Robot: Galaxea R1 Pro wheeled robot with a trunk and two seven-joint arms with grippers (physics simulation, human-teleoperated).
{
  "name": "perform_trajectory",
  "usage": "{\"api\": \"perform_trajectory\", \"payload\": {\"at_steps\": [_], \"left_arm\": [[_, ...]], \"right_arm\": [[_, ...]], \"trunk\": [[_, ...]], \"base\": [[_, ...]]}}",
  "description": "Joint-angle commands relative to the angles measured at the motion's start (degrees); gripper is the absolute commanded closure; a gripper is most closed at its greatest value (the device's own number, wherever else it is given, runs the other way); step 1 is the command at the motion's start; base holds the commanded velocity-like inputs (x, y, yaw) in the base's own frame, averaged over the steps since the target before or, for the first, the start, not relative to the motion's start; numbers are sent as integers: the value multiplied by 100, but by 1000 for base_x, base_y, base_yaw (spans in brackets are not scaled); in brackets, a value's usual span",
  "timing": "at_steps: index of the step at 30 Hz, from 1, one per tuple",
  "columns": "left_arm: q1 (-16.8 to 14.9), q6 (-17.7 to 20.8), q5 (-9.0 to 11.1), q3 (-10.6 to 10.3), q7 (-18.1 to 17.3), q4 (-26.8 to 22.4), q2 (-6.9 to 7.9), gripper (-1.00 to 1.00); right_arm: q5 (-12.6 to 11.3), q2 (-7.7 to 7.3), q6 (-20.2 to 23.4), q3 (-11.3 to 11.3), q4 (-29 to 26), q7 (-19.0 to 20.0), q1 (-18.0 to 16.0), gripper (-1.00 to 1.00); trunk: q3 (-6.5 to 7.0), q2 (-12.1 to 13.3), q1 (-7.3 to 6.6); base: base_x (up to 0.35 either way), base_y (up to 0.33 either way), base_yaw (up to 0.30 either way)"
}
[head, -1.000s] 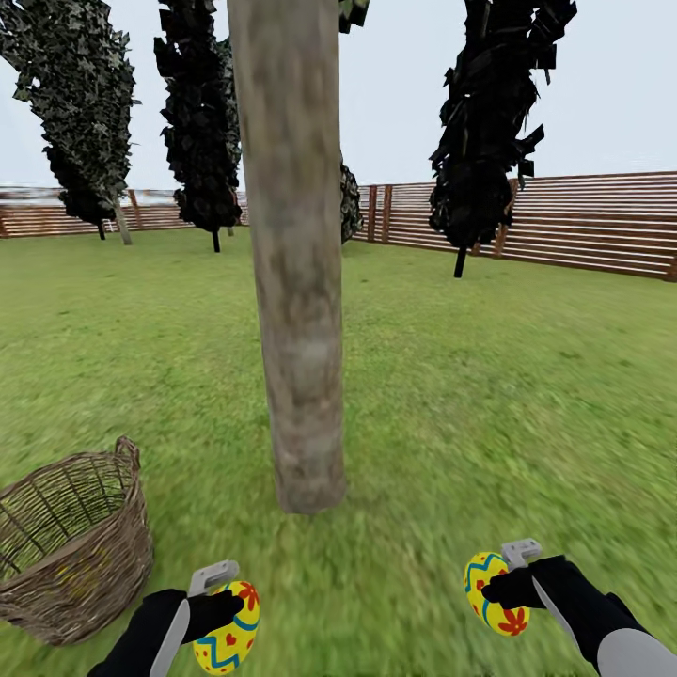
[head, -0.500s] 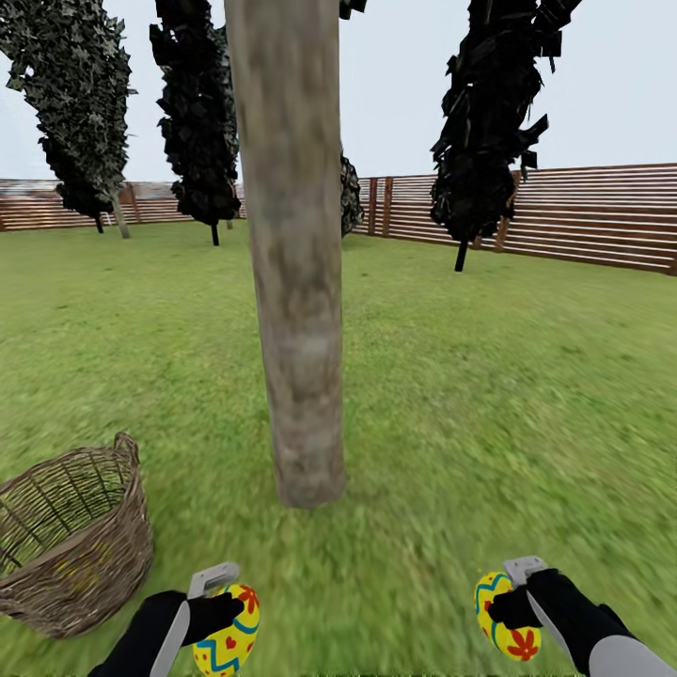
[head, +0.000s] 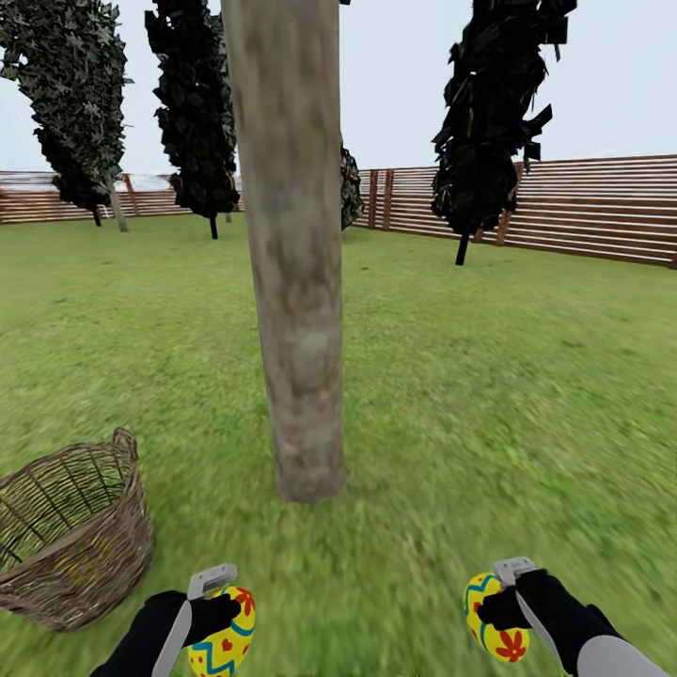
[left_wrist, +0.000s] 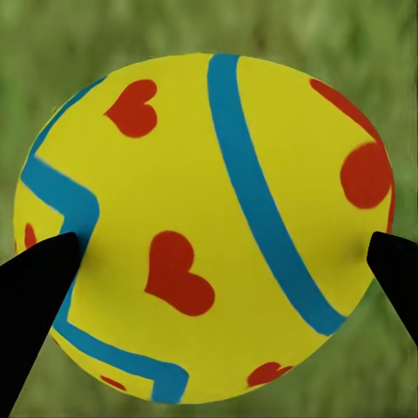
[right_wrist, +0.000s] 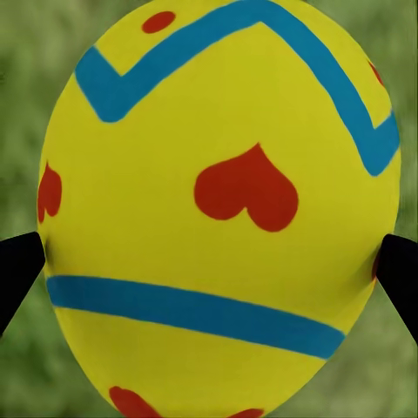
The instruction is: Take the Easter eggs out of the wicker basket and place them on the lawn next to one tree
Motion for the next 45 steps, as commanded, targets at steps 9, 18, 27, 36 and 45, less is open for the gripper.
{"api": "perform_trajectory", "payload": {"at_steps": [9,18,27,36,45], "left_arm": [[-3,40,36,25,-2,-39,16,100],[-3,39,36,31,-2,-48,27,100],[-3,38,36,34,-3,-49,26,100],[-3,34,34,34,-2,-43,23,100],[-3,15,17,41,-2,-52,35,100]], "right_arm": [[61,21,10,33,-19,42,-1,100],[61,46,9,35,-19,42,-1,100],[61,107,9,42,-19,42,-1,100],[61,98,2,36,-19,42,-1,100],[61,98,0,42,-19,35,-1,100]], "trunk": [[-206,-15,22],[-405,-27,45],[-605,-39,68],[-804,-51,91],[-1003,-63,114]], "base": [[0,0,0],[0,0,0],[0,0,0],[0,0,0],[0,0,0]]}}
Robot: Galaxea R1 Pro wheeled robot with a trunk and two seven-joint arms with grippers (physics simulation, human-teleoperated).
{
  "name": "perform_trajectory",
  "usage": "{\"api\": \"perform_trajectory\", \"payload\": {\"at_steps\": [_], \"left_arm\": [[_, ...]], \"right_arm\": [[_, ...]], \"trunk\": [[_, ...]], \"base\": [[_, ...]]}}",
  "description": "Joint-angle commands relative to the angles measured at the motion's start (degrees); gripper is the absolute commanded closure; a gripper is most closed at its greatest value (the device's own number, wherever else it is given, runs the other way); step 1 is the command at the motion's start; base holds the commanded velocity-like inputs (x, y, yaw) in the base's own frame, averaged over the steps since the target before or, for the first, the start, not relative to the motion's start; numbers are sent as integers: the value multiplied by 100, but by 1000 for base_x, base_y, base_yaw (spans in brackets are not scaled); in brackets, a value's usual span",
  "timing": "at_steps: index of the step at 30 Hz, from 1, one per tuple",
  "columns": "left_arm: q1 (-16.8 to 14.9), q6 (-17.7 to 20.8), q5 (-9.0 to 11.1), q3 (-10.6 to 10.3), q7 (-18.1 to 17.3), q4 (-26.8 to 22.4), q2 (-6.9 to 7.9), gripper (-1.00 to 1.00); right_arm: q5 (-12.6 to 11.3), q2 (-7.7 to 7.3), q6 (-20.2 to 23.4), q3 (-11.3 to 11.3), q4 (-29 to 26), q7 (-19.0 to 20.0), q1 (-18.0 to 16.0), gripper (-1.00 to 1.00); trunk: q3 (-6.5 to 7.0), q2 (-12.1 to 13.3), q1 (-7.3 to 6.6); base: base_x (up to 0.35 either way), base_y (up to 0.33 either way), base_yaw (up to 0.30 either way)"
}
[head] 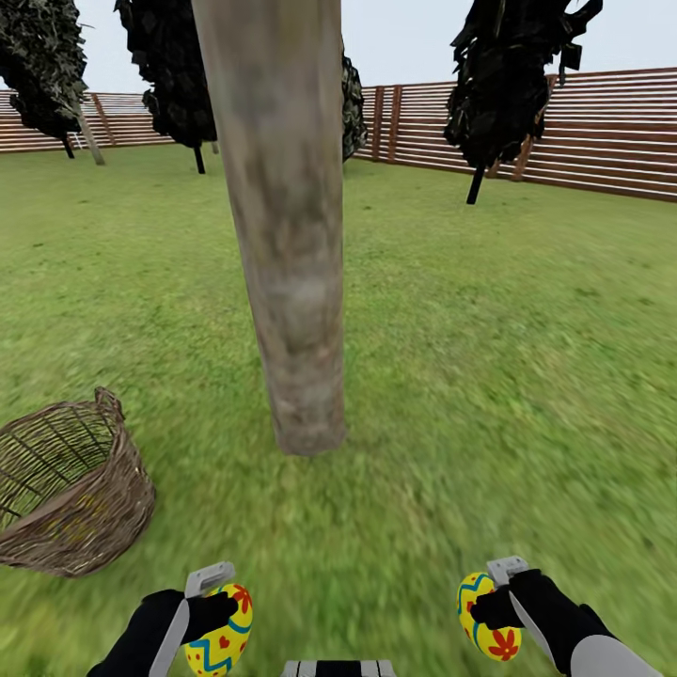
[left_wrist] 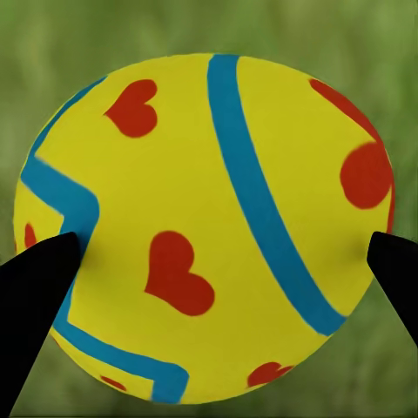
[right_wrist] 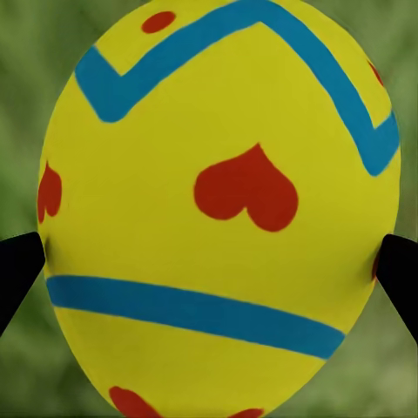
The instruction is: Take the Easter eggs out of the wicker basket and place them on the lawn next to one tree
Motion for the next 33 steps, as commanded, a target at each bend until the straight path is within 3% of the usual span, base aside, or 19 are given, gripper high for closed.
{"api": "perform_trajectory", "payload": {"at_steps": [1,4,19,29,33], "left_arm": [[-2,34,31,27,-2,-8,-7,100],[-2,28,33,28,-2,-8,-9,100],[-2,26,40,28,-2,1,-27,100],[-2,9,42,34,-7,8,-27,100],[-2,2,49,29,-11,26,-27,100]], "right_arm": [[52,-4,28,23,-12,37,-1,100],[52,1,22,25,-12,38,-1,100],[52,13,19,31,-12,39,-1,100],[52,13,10,31,-12,36,-1,100],[54,13,10,31,-12,36,-1,100]], "trunk": [[-28,-4,1],[-28,-4,1],[-360,-24,40],[-360,-24,40],[-360,-24,40]], "base": [[0,0,0],[0,0,0],[0,0,0],[8,0,0],[285,0,0]]}}
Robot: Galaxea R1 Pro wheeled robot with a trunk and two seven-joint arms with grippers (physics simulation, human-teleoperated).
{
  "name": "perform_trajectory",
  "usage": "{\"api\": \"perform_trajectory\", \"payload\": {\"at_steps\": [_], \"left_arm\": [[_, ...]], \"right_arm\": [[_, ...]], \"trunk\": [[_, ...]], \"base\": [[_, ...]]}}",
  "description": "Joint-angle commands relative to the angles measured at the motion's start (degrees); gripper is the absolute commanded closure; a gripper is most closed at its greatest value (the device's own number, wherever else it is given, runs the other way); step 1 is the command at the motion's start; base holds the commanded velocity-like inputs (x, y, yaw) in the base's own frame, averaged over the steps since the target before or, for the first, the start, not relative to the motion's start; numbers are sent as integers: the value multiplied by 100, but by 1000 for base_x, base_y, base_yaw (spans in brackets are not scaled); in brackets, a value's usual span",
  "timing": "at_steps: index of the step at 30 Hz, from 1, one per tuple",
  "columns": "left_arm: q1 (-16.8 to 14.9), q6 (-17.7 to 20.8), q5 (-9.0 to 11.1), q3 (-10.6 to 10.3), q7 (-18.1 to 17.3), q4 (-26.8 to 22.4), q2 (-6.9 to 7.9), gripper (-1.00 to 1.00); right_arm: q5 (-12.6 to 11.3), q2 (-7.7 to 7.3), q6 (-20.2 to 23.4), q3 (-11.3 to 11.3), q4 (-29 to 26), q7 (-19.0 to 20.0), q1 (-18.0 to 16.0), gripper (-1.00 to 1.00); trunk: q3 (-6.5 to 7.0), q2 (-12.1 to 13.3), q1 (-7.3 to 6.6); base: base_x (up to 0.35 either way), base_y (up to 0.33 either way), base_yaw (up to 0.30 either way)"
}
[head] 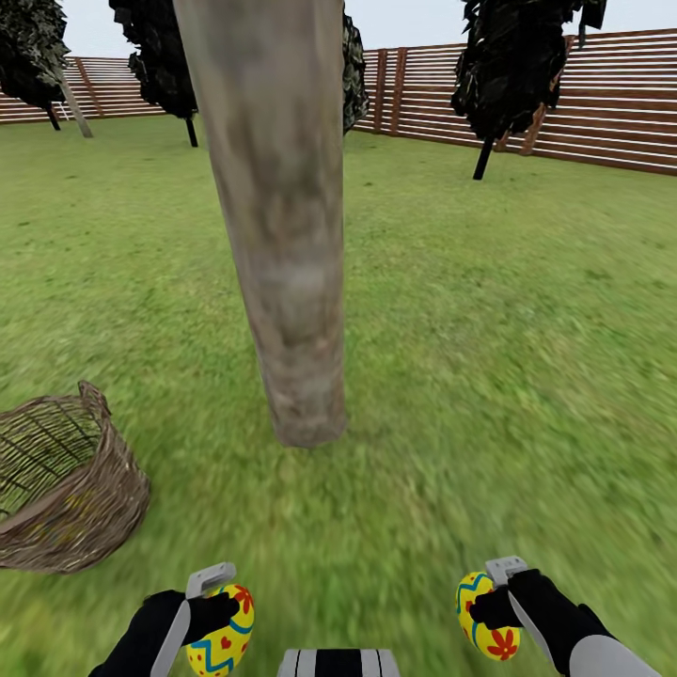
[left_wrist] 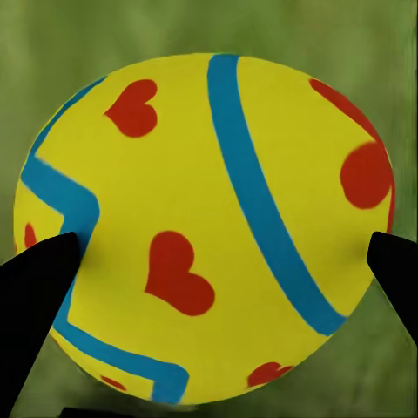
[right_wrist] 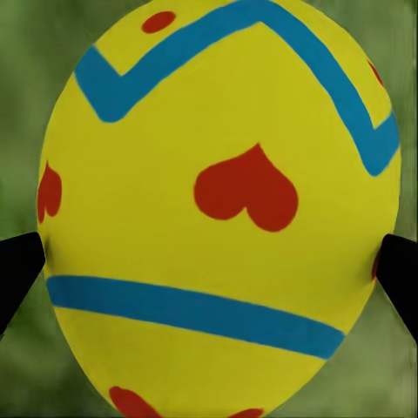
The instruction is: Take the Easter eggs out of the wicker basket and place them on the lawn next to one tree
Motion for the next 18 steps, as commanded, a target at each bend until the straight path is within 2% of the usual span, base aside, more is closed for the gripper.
{"api": "perform_trajectory", "payload": {"at_steps": [1,3,7,18], "left_arm": [[-2,35,28,25,-3,-7,-6,100],[-2,36,29,25,-3,-7,-6,100],[-2,33,29,25,-3,-7,-6,100],[-2,30,29,33,-3,-20,-1,100]], "right_arm": [[51,-5,28,22,-12,38,-1,100],[53,2,28,30,-12,38,-1,100],[50,16,16,195,-12,38,-1,100],[58,39,10,206,-12,38,-1,100]], "trunk": [[-5,-2,2],[-5,-2,2],[-5,-2,2],[-5,-2,2]], "base": [[326,0,0],[328,0,0],[328,0,0],[321,0,0]]}}
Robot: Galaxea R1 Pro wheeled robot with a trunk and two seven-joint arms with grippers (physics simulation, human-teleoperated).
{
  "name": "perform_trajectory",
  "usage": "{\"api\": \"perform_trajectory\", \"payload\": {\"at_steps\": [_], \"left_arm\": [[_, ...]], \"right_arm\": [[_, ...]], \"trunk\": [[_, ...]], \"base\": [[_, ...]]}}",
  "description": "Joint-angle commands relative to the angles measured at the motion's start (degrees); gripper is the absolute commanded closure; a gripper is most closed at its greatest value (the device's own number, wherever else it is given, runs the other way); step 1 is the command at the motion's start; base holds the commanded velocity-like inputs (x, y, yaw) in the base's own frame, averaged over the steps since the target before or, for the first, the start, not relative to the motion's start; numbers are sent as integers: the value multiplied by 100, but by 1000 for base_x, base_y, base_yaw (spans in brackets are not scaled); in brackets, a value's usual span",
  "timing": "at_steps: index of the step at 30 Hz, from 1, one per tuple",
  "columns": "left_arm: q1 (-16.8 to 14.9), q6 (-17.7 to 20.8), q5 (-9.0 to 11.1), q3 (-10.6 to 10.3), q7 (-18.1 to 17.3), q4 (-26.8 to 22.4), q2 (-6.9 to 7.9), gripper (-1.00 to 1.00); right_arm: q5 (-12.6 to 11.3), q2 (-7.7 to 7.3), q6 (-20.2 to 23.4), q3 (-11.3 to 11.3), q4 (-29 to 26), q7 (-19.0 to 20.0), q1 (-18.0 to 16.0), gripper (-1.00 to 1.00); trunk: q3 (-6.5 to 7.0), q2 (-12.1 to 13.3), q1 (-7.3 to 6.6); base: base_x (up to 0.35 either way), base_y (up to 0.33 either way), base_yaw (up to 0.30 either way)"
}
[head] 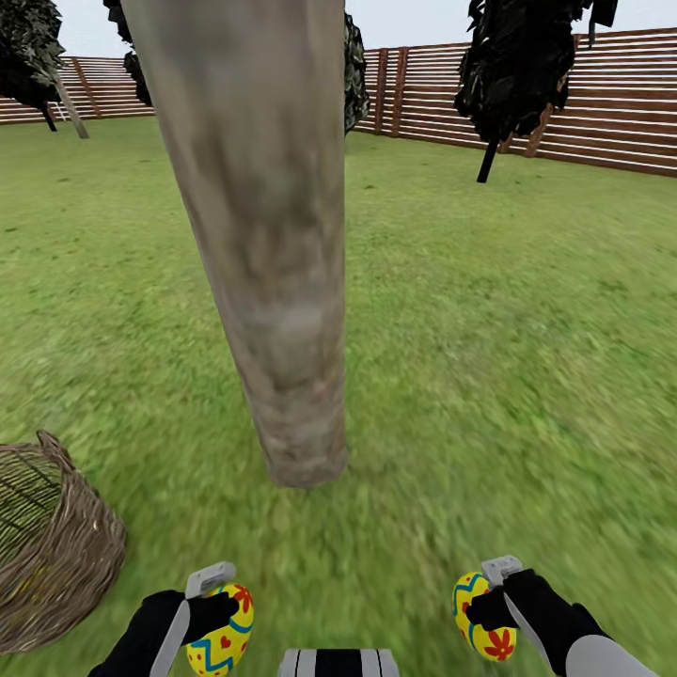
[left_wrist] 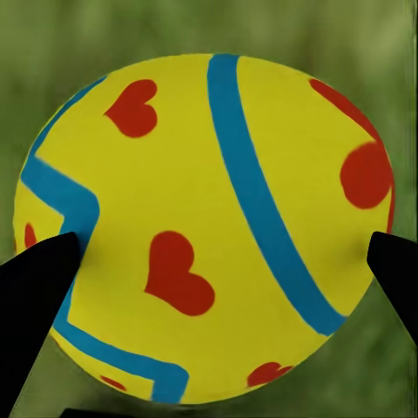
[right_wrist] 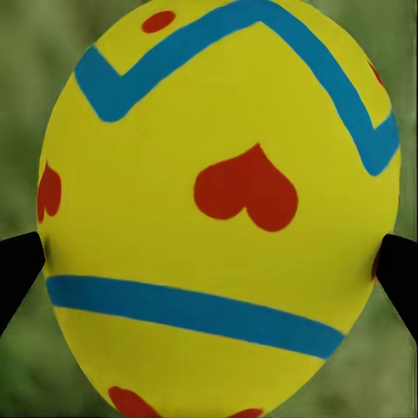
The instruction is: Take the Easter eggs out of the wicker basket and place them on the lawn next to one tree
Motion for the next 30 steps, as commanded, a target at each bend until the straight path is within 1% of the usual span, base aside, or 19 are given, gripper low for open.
{"api": "perform_trajectory", "payload": {"at_steps": [1,4,9,12,21,23,24,30], "left_arm": [[-2,33,28,26,-3,-11,-9,100],[-2,33,28,26,-3,-6,-12,100],[-2,33,20,19,0,-11,-21,100],[-2,33,20,18,5,-6,-27,100],[-2,34,17,21,13,-17,-21,100],[-2,33,16,20,9,-15,-21,100],[-2,33,15,22,7,-19,-21,-100],[-2,33,20,33,6,-21,-21,-100]], "right_arm": [[52,-4,28,13,-12,38,0,100],[53,-4,28,13,-12,39,0,100],[53,4,28,13,-12,35,0,100],[53,29,28,13,-12,33,0,100],[54,31,28,13,-12,31,0,100],[54,31,28,13,-12,31,0,100],[54,31,17,13,-12,30,0,-100],[54,23,2,30,-12,30,0,-100]], "trunk": [[-5,-2,2],[-5,-2,2],[-5,-2,2],[-71,-6,9],[-271,-18,33],[-271,-18,33],[-271,-18,33],[-271,-18,33]], "base": [[244,0,0],[193,0,0],[15,0,0],[0,0,0],[0,0,0],[0,0,0],[0,0,0],[0,0,0]]}}
